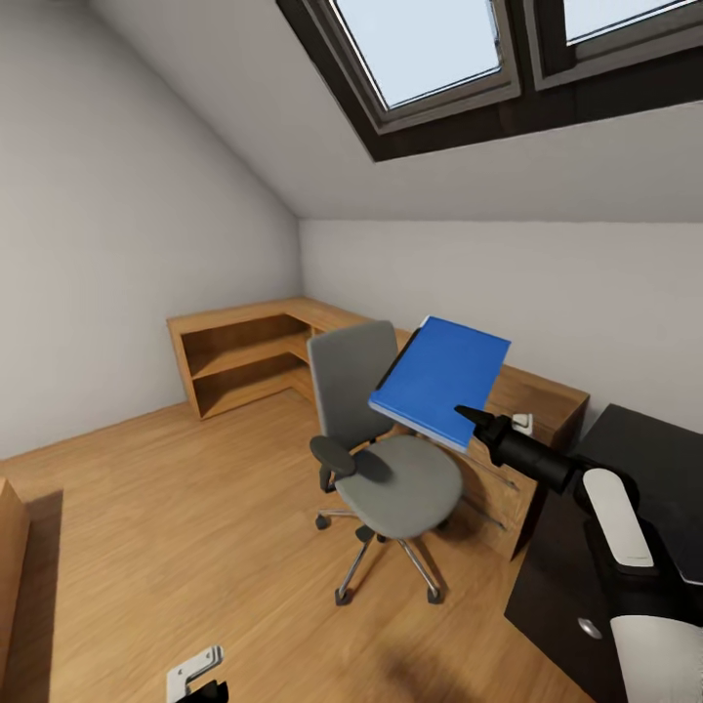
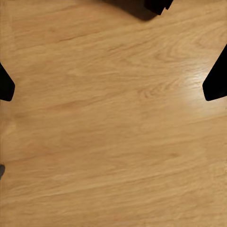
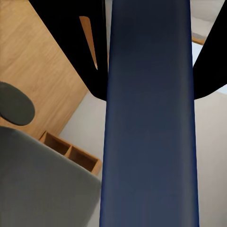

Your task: In the bedroom, organize the workspace by keeping the computer under the desk, ensuring the monitor is on the desk, placing the keyboard on the desk next to the monitor, placing the mouse on the desk next to the keyboard, moving the folder from the swivel chair onto the desk next to the mouse, stacking the notebook on top of the folder with the pen on top of the notebook, and positioning the swivel chair next to the desk.

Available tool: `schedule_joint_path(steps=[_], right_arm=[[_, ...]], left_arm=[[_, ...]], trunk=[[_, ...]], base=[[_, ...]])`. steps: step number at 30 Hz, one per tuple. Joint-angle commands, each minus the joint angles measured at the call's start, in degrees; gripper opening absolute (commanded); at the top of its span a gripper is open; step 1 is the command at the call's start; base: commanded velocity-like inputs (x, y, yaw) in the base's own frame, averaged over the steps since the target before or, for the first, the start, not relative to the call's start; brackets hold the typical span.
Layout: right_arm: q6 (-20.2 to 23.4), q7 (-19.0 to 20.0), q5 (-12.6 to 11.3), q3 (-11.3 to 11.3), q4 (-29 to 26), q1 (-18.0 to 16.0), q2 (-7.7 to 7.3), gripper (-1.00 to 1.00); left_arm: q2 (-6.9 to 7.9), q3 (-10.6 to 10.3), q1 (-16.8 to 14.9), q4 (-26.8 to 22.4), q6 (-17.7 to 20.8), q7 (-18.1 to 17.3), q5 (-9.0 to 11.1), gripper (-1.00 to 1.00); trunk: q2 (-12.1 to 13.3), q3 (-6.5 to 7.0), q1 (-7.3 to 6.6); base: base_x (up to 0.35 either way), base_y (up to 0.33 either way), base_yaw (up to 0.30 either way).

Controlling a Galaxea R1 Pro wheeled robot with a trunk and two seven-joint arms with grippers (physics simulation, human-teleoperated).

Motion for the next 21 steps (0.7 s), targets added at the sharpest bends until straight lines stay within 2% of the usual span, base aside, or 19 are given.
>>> schedule_joint_path(steps=[1, 3, 4, 6, 7, 8, 16, 21], right_arm=[[0.2, 0.5, 0.6, -0.1, 0.1, 0.0, 0.04, -1.00], [0.2, 0.5, 0.7, -0.1, 0.1, 0.0, 0.06, -1.00], [0.1, 0.6, 0.7, -0.1, 0.1, 0.1, 0.09, -1.00], [0.1, 0.6, 0.7, -0.1, 0.1, 0.1, 0.10, -1.00], [0.1, 0.7, 0.8, -0.1, 0.1, 0.2, 0.08, -1.00], [0.1, 0.7, 0.8, -0.1, 0.1, 0.4, 0.03, -1.00], [0.1, 0.9, 0.9, -0.1, -0.3, 2.2, -0.21, -1.00], [0.2, 1.6, 0.9, -0.2, -1.1, 2.6, -1.08, -1.00]], left_arm=[[0.06, -0.4, 0.0, 0.9, -1.7, 0.5, 0.4, 1.00], [0.05, -0.5, 0.0, 2.2, -4.3, 0.5, 0.4, 1.00], [0.02, -0.5, 0.0, 3.5, -7.3, 0.5, 0.4, 1.00], [-0.01, -0.6, 0.0, 4.6, -10.3, 0.5, 0.4, 1.00], [-0.04, -0.8, 0.0, 5.6, -13.7, 0.5, 0.4, 1.00], [-0.07, -0.8, 0.0, 6.2, -15.5, 0.5, 0.4, 1.00], [-1.04, -1.8, 0.0, 9.9, -17.5, 0.5, 0.4, 1.00], [-1.65, -2.2, 0.0, 11.2, -17.7, 0.5, 0.3, 1.00]], trunk=[[0.4, 0.12, -0.23], [1.2, 0.48, -0.67], [1.6, 0.66, -0.89], [2.4, 1.02, -1.33], [2.8, 1.20, -1.55], [3.2, 1.38, -1.77], [6.4, 2.82, -3.52], [8.4, 3.71, -4.62]], base=[[0.000, 0.000, 0.000], [0.000, 0.000, 0.000], [0.000, 0.000, 0.000], [0.000, 0.000, 0.000], [0.000, 0.000, 0.000], [0.000, 0.000, 0.000], [0.000, 0.000, 0.000], [0.000, 0.000, 0.000]])
